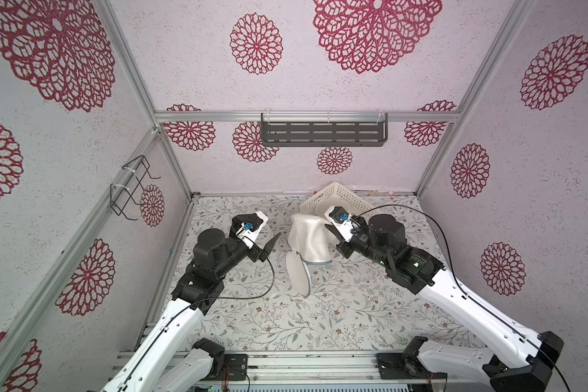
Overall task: Turn the laundry bag inside out
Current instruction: Turn over the laundry bag.
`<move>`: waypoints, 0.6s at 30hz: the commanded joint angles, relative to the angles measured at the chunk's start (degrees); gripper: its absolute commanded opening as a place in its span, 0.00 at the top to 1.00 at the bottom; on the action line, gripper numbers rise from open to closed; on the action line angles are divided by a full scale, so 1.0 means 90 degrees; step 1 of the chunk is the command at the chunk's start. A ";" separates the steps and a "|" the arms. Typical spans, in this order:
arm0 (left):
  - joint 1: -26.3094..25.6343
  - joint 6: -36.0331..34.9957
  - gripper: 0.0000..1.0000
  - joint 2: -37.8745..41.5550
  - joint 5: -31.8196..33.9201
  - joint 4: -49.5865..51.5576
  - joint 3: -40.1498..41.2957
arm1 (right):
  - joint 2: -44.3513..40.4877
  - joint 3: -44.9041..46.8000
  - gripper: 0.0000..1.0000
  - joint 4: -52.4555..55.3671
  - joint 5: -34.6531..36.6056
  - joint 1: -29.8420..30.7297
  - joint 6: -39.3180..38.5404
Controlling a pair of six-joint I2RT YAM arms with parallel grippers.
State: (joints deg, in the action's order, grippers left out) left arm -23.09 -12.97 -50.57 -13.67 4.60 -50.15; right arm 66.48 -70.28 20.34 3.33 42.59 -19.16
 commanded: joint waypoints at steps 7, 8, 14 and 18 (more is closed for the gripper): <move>-0.0788 0.0391 0.10 -0.0212 -0.0278 0.0536 -0.0452 | 0.0275 -0.0703 1.00 0.0337 0.1621 0.0648 0.0241; -0.0899 0.0360 0.10 -0.0271 -0.0218 0.0549 -0.0446 | 0.0311 -0.0742 1.00 0.0326 0.1612 0.0643 0.0421; -0.1028 0.0583 0.12 -0.0298 0.0034 0.0397 -0.0116 | 0.0044 -0.0267 1.00 -0.0273 0.0758 0.0368 0.1344; -0.0945 0.0306 0.12 0.0070 0.0300 0.0260 0.0414 | -0.0491 0.0663 1.00 -0.0955 -0.1032 -0.0533 0.2015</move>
State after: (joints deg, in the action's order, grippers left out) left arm -31.97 -9.17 -52.34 -12.73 7.94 -49.17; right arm 66.54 -68.03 18.33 5.32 42.46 -7.97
